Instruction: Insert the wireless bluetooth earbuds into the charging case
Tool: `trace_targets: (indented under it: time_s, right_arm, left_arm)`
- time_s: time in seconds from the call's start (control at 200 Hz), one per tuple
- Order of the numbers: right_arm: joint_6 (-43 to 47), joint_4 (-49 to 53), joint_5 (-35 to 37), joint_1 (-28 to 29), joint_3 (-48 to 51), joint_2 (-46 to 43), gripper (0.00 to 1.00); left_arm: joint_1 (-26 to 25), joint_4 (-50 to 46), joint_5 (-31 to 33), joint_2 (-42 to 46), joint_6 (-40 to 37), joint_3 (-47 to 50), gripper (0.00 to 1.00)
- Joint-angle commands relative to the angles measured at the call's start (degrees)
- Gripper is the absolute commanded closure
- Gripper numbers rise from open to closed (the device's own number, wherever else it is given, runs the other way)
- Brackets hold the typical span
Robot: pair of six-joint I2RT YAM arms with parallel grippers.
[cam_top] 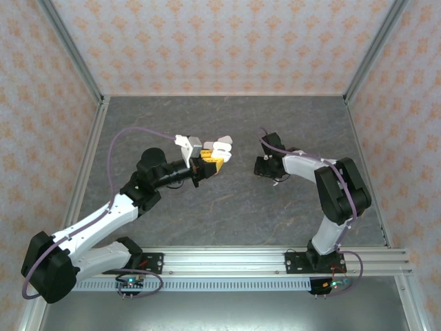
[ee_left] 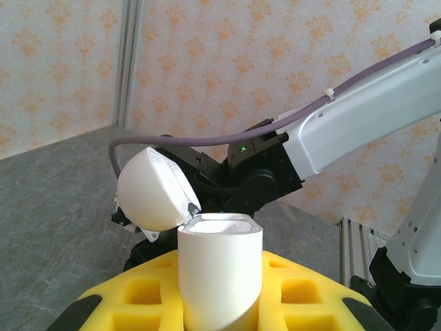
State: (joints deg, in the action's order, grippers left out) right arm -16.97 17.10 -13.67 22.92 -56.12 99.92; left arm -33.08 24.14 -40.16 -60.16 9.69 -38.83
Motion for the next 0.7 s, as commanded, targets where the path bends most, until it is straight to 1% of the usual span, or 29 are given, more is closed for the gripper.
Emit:
trace_targets:
  time_s: [0.0,0.265,0.475,0.551,0.571,0.696]
  right_arm:
    - [-0.85,0.39,0.57,1.20,0.19,0.06,0.69]
    - [-1.03,1.10,1.14,1.47,1.64,-2.80,0.67]
    - [-0.79,0.83,1.05,1.64,2.16,-2.80,0.68]
    - [-0.50,0.74,0.93,1.61,2.06,-2.45,0.70]
    - [-0.51,0.74,0.85,1.65,1.99,-2.36,0.72]
    - [-0.30,0.78,0.49,1.76,1.91,-2.15,0.76]
  left_arm:
    - [-0.38,0.20,0.21,-0.13,-1.53,-0.46,1.00]
    - [-0.39,0.20,0.08,-0.31,-1.43,-0.63,1.00]
    - [-0.40,0.12,0.08,-0.40,-1.41,-0.68,1.00]
    - [-0.41,0.04,0.04,-0.40,-1.45,-0.71,1.00]
    - [-0.39,0.06,0.08,-0.39,-1.44,-0.72,1.00]
    - [-0.41,-0.15,0.25,-0.27,-1.52,-0.72,1.00]
